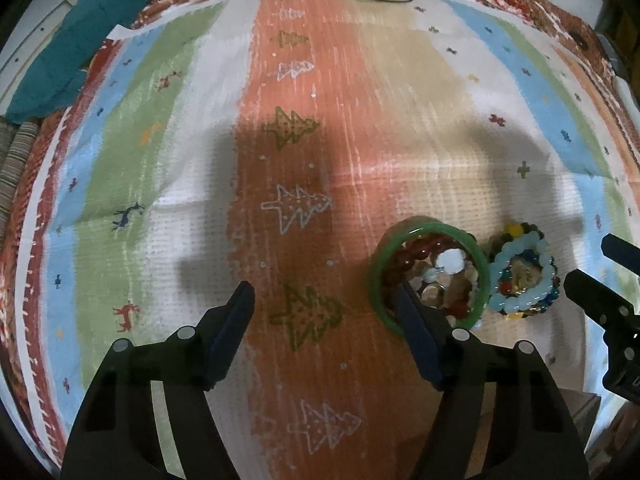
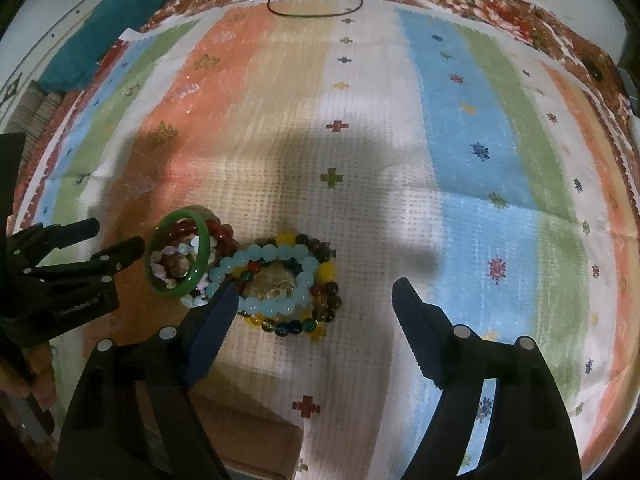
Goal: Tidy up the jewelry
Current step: 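Grasp the green jade bangle with the left tool while the right tool grasps the light-blue bead bracelet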
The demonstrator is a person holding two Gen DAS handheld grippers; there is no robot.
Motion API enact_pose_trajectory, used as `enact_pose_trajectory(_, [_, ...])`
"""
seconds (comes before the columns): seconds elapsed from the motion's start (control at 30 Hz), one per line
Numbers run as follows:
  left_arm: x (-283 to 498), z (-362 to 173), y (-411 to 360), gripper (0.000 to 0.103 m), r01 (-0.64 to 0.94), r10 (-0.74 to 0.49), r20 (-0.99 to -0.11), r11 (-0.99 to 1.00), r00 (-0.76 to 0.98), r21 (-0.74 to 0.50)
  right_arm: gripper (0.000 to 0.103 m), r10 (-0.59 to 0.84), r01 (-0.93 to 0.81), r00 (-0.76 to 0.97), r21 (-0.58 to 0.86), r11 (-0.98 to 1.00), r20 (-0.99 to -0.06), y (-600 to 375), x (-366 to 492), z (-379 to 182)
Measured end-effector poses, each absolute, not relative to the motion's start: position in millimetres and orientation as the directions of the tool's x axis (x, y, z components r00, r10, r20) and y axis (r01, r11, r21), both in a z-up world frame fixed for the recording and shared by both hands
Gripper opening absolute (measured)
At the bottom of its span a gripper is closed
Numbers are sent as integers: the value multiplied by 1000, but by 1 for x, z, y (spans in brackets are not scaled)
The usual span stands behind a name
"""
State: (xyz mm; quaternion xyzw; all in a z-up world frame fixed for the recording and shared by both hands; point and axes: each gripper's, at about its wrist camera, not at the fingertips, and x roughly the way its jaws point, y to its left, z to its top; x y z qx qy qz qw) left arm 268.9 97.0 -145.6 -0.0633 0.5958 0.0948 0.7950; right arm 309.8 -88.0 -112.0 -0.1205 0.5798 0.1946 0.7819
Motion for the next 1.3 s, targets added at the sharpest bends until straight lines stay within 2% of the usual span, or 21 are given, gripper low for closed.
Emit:
enact_pose_trajectory(0.2, [277,-155,96,69,-216,69,-963,976,261,11,65,134,-450,242,11,893,-961,-82,317,-123])
enact_pose_trajectory(0.3, [280,-157,97,69,-218,75,-963,976,258,18,53,126,-455,231,7,890,-965,-79,320,-130])
enact_pose_trajectory(0.37, [282,-157,97,69,-217,79,-962,976,261,21,49,121,-459,223,6,888,-967,-79,321,-133])
enact_pose_trajectory(0.6, [284,-167,101,66,-238,84,-965,971,249,23,40,104,-469,217,-10,883,-971,-71,326,-140])
enact_pose_trajectory(0.8, [288,-170,93,53,-213,102,-964,976,245,49,25,103,-474,206,-7,880,-973,-70,328,-147])
enact_pose_trajectory(0.9, [289,-168,89,33,-200,89,-965,979,246,40,20,104,-487,214,-14,874,-971,-67,328,-147])
enact_pose_trajectory(0.97, [290,-167,88,12,-198,79,-966,980,245,29,15,94,-494,225,-30,869,-970,-66,326,-146])
enact_pose_trajectory(1.0, [290,-167,87,7,-198,73,-967,980,244,24,15,93,-494,229,-34,869,-969,-66,326,-145])
enact_pose_trajectory(1.3, [285,-152,89,6,-215,53,-962,977,268,-6,12,107,-490,248,-29,871,-963,-72,325,-136])
